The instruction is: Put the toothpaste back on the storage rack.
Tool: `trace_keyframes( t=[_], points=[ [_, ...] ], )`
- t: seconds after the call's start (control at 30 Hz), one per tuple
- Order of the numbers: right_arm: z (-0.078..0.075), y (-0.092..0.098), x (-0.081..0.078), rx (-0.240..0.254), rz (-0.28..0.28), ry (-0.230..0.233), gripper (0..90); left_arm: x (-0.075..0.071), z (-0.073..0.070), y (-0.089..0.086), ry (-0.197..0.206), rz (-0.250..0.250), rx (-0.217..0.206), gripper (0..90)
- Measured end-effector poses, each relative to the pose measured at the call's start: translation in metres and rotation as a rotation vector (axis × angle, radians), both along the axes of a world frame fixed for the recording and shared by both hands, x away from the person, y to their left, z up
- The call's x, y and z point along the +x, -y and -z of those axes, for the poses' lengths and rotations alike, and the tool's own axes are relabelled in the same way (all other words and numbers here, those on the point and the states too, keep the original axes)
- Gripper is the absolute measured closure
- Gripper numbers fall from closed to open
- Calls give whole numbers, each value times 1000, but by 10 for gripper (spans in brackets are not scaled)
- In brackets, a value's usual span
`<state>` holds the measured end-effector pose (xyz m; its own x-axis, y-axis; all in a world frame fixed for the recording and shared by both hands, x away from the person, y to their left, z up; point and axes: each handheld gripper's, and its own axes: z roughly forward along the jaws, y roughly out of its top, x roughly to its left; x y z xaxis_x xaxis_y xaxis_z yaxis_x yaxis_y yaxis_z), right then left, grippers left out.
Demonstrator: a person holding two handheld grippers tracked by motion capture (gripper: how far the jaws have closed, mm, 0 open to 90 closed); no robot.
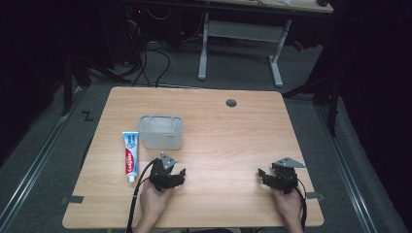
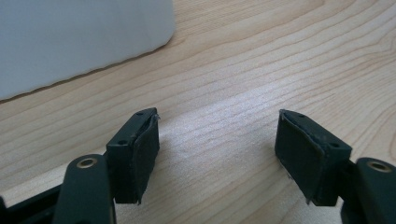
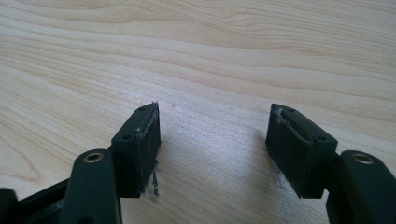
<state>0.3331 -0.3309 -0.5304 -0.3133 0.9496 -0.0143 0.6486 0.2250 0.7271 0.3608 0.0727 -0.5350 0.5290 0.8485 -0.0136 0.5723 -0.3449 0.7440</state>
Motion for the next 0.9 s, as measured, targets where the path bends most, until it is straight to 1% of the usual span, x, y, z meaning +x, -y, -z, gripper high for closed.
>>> trace_keyframes(
  t=[0.33,0.7,0.77,0.8,0.9],
  points=[
    [0,0,0,3,5,-2,354,0,0,0,0,2,-4,309],
    [0,2,1,11,4,-1,354,0,0,1,-3,12,0,275],
    [0,3,1,20,7,-4,353,0,0,1,-4,9,-2,271],
    [0,3,1,22,10,-3,354,1,0,0,-10,14,-19,259],
    [0,3,1,18,10,-3,353,1,0,0,-12,18,-23,244]
  ],
)
